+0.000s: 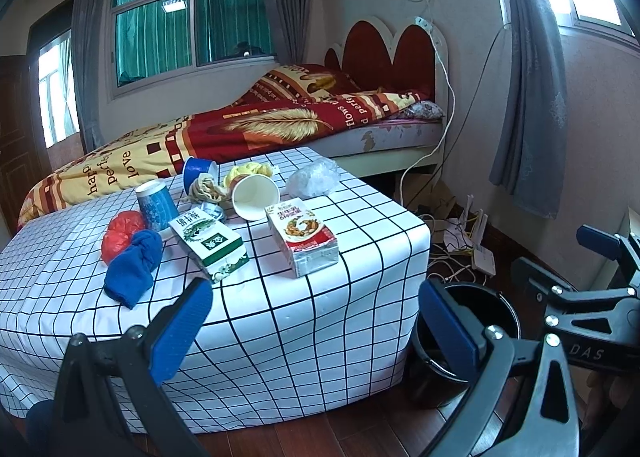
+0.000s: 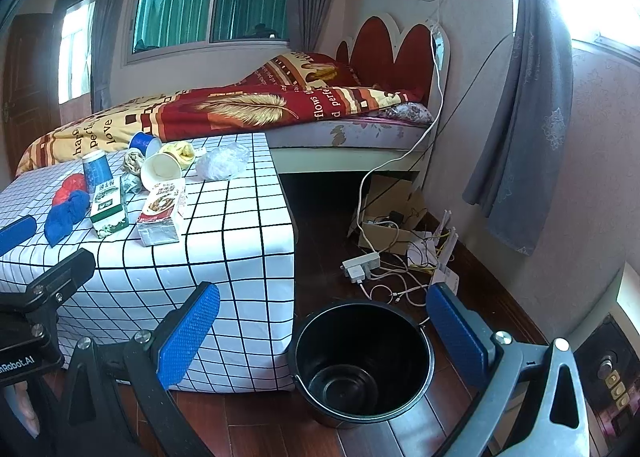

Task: Collect trash
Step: 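Grasp the blue sock with the left tool while the right tool grasps the red-white nut milk carton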

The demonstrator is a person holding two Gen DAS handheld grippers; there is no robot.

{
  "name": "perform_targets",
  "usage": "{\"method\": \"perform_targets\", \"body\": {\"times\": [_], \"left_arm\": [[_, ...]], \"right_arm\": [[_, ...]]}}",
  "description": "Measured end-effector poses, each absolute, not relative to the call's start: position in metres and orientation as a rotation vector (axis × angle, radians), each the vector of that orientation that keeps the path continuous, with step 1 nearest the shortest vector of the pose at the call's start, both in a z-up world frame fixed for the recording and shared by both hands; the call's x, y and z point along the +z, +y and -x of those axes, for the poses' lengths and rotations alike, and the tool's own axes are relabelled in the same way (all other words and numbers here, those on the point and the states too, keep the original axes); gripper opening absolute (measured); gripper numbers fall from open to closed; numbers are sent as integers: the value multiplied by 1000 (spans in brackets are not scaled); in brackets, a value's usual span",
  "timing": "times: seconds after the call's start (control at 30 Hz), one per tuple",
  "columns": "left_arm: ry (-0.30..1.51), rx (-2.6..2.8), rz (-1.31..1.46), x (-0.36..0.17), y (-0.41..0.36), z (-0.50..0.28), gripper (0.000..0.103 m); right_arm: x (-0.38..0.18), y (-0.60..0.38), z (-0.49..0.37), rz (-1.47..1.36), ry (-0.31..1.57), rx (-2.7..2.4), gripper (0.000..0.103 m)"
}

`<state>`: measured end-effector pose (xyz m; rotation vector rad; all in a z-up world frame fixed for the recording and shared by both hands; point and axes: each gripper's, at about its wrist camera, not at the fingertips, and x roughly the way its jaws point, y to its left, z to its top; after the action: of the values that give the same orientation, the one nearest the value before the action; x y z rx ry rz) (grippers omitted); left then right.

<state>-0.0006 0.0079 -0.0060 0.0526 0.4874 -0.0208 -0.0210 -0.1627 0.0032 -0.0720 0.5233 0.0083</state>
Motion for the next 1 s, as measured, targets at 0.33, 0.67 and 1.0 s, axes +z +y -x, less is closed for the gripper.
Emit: {"method": "perform_targets", "body": {"times": [0.33, 0.67, 1.0], "left_arm": [[502, 30, -23, -6, 38, -6, 103], [539, 171, 51, -15, 124, -13, 103], [564, 274, 78, -34, 176, -45, 100]], "right_arm": [[1, -144, 11, 63, 535, 155, 103], [3, -82, -28, 87, 539, 303, 94], [-15, -18, -86, 120, 603, 378, 86]]}}
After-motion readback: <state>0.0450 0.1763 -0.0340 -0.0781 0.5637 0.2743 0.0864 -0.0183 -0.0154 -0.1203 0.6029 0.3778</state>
